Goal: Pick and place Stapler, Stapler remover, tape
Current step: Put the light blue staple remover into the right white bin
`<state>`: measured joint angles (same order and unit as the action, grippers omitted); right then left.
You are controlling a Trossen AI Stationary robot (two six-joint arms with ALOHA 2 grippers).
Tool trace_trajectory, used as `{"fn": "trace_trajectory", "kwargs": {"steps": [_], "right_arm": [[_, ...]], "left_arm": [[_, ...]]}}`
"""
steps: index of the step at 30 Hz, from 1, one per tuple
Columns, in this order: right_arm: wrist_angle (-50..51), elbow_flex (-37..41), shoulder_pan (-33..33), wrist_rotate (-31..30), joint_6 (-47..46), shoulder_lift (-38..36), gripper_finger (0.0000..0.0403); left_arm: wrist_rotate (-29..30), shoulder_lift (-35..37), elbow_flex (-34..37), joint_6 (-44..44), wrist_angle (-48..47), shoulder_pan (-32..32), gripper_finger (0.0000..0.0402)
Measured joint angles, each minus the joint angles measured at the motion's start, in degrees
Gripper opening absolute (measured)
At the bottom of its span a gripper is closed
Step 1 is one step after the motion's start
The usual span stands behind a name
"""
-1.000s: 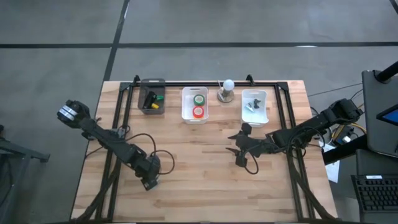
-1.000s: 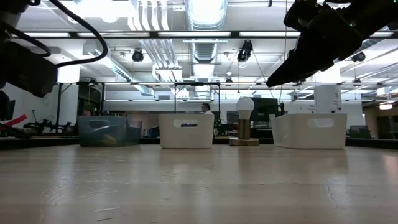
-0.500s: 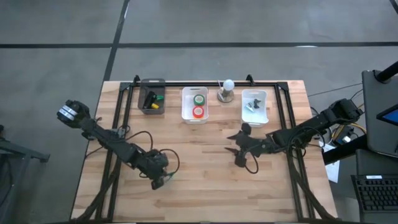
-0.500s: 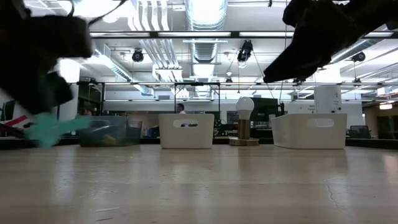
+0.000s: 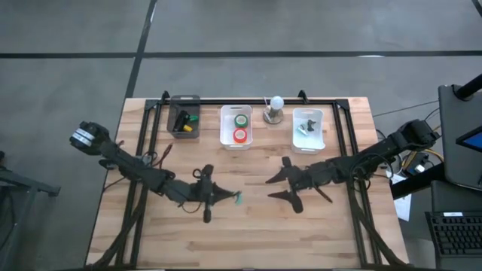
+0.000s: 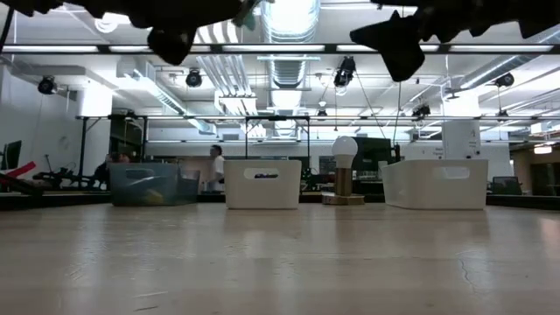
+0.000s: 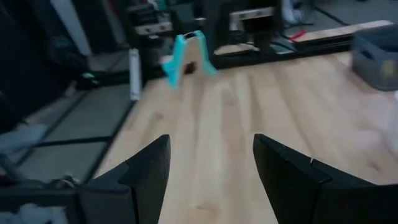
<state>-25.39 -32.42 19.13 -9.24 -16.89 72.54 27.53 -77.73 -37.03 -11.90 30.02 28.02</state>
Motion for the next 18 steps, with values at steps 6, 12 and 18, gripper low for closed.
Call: {"fn": "trace_trajectory", "kwargs": {"steps": [6,12,18], "right_arm": [[-6.6,0.0,0.0,2.4,-2.5,3.6,0.0226],[-10.3,-1.1,-0.5,2.0,-1.0,8.7,0.0226],[-10.4,-2.8,-0.4,3.6,0.4,9.9,0.0226]], "left_arm": [[-0.5,-3.9,-4.0,5.0,2.9,-3.2,0.0002],[-0.7,-10.1,-10.0,12.4,2.3,-3.7,0.0003],[-0.8,-11.0,-12.5,15.6,1.4,-3.9,0.0003]]}}
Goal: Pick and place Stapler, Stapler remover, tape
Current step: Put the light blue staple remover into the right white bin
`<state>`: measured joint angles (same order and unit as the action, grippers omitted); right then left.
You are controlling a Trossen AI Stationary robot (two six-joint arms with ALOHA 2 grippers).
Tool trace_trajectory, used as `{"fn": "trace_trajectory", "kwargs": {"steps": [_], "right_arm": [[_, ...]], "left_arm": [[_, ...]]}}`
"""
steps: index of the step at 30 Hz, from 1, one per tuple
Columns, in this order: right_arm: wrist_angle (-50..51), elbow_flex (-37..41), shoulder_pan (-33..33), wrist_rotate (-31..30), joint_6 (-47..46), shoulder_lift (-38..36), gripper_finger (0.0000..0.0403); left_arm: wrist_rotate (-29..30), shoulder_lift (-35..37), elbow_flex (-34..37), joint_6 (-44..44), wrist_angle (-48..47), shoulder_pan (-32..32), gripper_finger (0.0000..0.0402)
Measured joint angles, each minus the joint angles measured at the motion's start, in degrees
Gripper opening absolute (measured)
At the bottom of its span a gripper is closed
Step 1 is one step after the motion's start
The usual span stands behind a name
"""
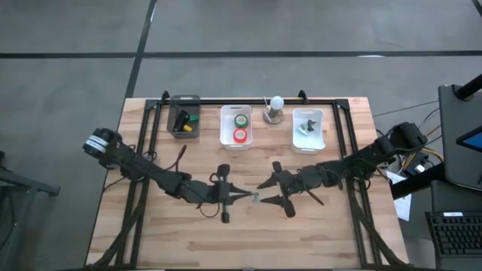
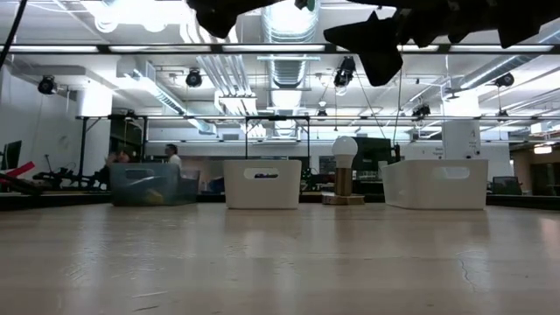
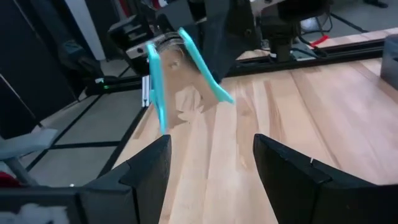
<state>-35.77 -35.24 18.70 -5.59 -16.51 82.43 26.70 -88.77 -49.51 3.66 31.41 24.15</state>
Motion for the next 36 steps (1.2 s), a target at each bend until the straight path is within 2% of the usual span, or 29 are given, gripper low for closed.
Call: {"fn": "trace_trajectory", "kwargs": {"steps": [3,7,19,36], "right_arm": [[-0.1,0.0,0.0,1.2,-0.1,-0.3,0.0226],[-0.1,0.0,0.0,1.7,-0.6,-0.2,0.0226],[-2.5,0.0,0.0,1.1,0.0,-0.1,0.0222],[-6.7,-0.1,-0.3,-0.5,0.7,2.7,0.0150]], "left_arm": [[0.4,0.6,-0.1,0.8,-0.4,-0.1,0.0004],[3.6,0.7,-0.1,1.0,-0.6,-0.3,0.0002],[3.7,0.7,-0.1,0.9,-0.9,-0.7,0.0005],[3.6,0.4,0.0,0.2,-1.1,-1.1,0.0004]]}}
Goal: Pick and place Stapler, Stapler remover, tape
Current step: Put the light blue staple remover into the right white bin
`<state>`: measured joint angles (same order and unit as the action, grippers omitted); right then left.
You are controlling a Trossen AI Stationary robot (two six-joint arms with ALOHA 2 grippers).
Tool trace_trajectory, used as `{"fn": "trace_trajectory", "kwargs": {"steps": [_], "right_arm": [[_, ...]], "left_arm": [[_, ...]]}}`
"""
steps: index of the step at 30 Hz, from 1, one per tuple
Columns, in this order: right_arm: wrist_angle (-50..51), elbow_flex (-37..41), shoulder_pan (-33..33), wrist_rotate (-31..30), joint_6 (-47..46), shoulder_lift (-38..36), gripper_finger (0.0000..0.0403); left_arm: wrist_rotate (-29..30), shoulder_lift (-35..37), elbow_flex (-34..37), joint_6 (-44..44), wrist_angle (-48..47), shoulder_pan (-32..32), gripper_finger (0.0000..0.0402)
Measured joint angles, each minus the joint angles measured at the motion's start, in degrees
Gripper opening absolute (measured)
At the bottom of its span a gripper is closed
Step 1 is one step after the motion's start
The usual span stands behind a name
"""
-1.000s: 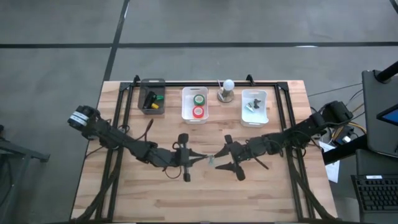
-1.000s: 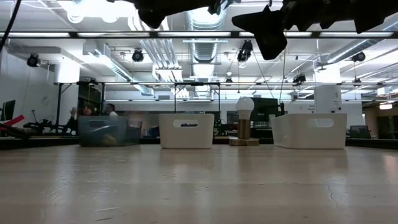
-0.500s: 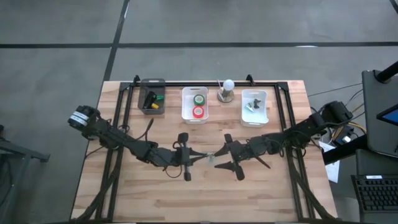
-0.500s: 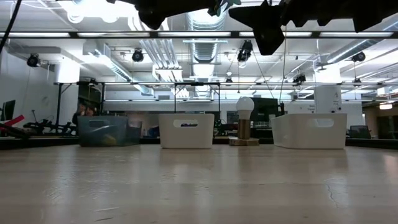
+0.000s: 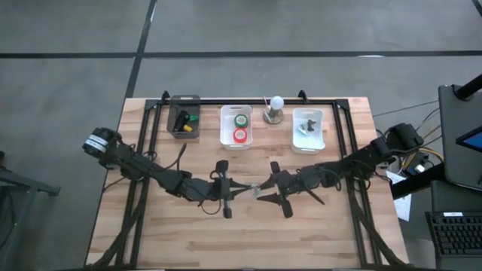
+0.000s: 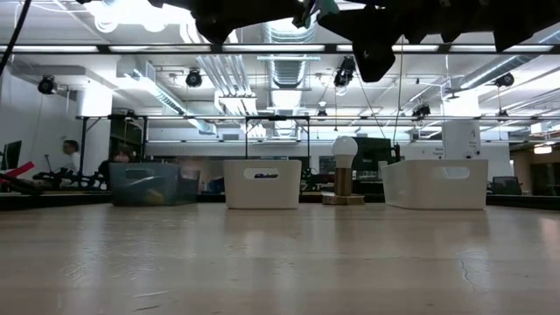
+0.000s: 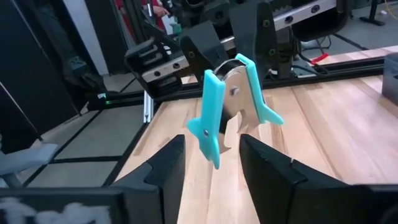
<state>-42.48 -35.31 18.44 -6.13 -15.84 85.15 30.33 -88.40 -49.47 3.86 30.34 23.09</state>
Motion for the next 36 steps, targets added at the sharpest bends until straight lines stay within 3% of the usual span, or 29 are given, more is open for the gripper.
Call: {"fn": "trace_trajectory", "kwargs": {"steps": [11,24,36], "right_arm": [[0.3,0.0,-0.1,0.2,0.0,-0.2,0.0101],[0.7,0.1,-0.1,0.2,1.1,-0.2,0.0015],[0.9,0.1,-0.4,0.2,0.4,-0.2,0.0009]], "left_arm": [[0.0,0.0,0.0,0.4,0.0,0.0,0.0006],[0.0,0.0,0.0,-0.1,0.0,0.0,0.0019],[0.3,0.1,0.0,-4.0,-0.2,0.0,0.0038]]}}
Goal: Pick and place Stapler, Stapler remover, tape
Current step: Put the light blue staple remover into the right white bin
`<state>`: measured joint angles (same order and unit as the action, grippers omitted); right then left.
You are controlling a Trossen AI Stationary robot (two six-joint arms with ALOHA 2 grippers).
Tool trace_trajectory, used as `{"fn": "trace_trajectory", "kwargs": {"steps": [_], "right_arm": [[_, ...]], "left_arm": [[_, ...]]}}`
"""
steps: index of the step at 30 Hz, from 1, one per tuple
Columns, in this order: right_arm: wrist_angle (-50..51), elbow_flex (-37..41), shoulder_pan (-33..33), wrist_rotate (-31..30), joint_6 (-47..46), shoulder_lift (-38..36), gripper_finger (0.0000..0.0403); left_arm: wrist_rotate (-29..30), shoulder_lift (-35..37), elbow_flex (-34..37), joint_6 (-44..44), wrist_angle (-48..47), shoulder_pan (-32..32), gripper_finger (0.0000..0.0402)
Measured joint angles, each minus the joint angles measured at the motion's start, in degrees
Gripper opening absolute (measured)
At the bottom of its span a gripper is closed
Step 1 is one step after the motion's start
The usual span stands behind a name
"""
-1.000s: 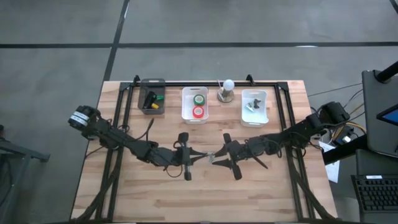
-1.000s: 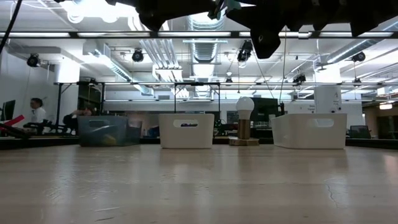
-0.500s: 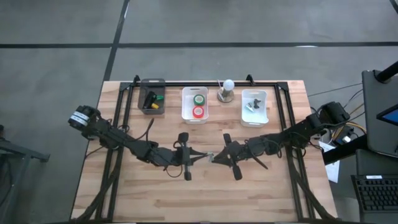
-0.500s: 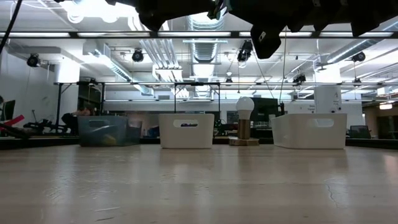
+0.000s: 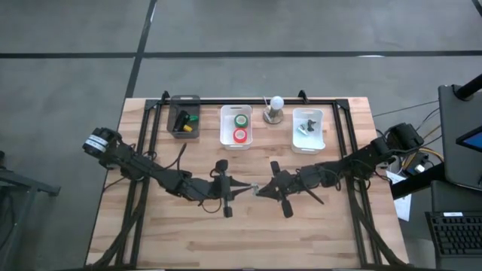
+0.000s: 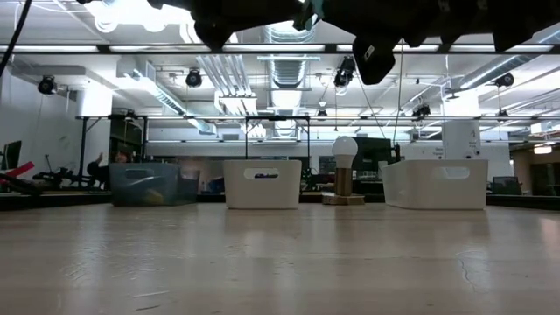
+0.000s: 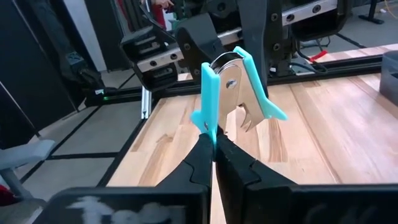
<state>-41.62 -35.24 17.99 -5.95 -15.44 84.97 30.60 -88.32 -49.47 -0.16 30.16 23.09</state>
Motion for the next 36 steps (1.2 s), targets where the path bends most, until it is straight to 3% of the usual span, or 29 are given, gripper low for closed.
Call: {"fn": "trace_trajectory", "kwargs": {"steps": [13,21,25,29,32,36], "right_arm": [[3.2,0.0,-0.8,-2.5,-1.2,-0.3,0.0008],[14.9,0.0,-1.4,-11.5,-3.9,-4.7,0.0008],[24.6,0.0,-1.4,-21.2,-5.3,-8.7,0.0008],[41.0,0.0,-1.6,-37.4,-9.7,-14.3,0.0008],[55.4,0.0,-2.5,-48.9,-19.3,-18.8,0.0008],[69.0,0.1,-6.3,-51.9,-32.7,-23.7,0.0008]], "left_arm": [[0.0,0.2,0.0,-2.8,-0.2,0.0,0.0186],[0.3,0.4,0.0,-2.9,-0.2,0.0,0.0206],[0.3,0.4,0.0,-4.1,-0.2,0.0,0.0206],[0.4,0.4,0.0,-4.5,-0.2,0.0,0.0206],[0.4,0.4,0.0,-5.9,-0.2,0.0,0.0206],[0.5,0.4,0.0,-6.8,-0.2,0.0,0.0206]]}}
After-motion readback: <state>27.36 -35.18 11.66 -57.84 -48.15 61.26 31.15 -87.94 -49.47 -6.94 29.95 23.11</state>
